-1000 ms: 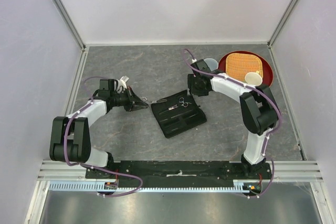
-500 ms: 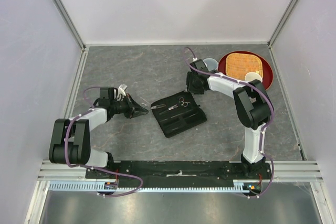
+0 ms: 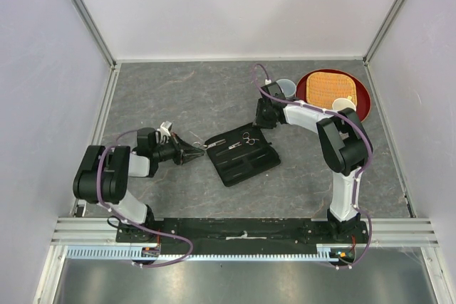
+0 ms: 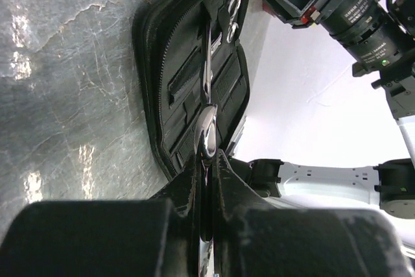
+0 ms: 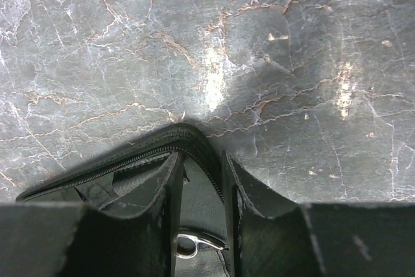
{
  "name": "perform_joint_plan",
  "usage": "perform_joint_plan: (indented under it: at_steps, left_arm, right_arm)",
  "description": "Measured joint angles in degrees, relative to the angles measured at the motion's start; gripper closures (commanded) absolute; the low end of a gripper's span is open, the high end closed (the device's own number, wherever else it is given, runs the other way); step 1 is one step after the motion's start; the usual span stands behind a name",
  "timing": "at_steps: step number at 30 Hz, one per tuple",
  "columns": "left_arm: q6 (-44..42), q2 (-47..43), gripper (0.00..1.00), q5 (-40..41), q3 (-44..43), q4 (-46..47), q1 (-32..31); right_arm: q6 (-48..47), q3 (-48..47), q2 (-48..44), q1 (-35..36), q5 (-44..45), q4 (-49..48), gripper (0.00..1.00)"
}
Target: Sort the hair-cutting tools
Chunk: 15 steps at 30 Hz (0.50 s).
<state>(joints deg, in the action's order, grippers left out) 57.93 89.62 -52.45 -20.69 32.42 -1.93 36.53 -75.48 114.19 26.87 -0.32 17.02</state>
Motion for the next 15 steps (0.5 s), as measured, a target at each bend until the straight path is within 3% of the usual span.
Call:
perform_joint_plan:
  at_steps: [8, 15]
  left_arm:
    - [10.29, 8.96, 0.98, -1.99, 2.56, 19.85, -0.02]
    - [15.47, 12.90, 0.98, -3.13, 2.51, 28.52, -0.39]
  right_arm:
    - [1.05, 0.70, 0.00, -0.59, -1.75, -1.16, 0.67]
    - [1.66, 0.83, 0.09, -0.66, -2.45, -1.84, 0.67]
